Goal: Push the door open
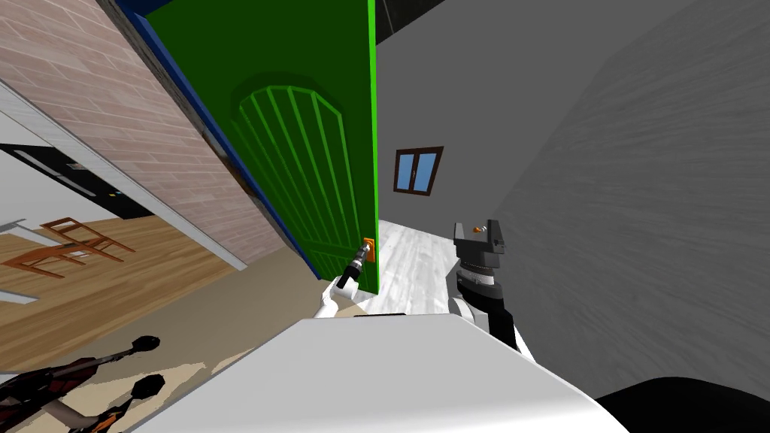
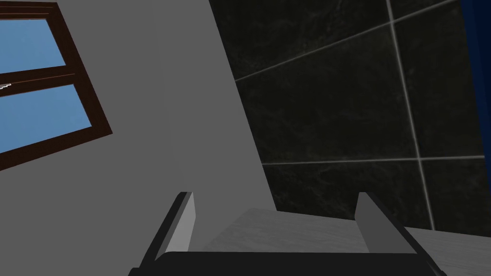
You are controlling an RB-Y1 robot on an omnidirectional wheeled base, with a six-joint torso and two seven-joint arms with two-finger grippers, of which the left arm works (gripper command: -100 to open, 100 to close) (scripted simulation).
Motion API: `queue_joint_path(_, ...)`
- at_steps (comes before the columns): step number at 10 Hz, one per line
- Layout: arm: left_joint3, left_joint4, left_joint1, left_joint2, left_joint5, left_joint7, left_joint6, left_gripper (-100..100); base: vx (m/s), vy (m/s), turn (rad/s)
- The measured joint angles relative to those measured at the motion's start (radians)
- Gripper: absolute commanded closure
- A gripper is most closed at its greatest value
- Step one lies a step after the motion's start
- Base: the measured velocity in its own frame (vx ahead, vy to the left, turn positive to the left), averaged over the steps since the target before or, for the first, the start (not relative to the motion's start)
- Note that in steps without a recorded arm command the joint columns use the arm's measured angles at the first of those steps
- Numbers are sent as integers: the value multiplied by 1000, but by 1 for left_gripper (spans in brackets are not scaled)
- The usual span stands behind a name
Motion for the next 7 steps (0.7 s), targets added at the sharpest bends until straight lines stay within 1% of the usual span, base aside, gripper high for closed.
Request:
queue_joint_path(1, 14, 18, -11, -9, -1, -6, -6, 100, 81, -106, 47)
queue_joint_path(3, 37, 9, -12, -12, 0, -12, 8, 100, 91, -93, 36)
queue_joint_path(4, 48, 28, -19, -14, 1, -13, -3, 100, 104, -87, 61)
queue_joint_path(5, 60, 53, -37, -14, 3, -13, -10, 100, 133, -135, 55)
queue_joint_path(6, 75, 54, -38, -15, 4, -14, -6, 100, 129, -138, 70)
queue_joint_path(7, 90, 47, -32, -21, 3, -21, -2, 100, 120, -113, 81)
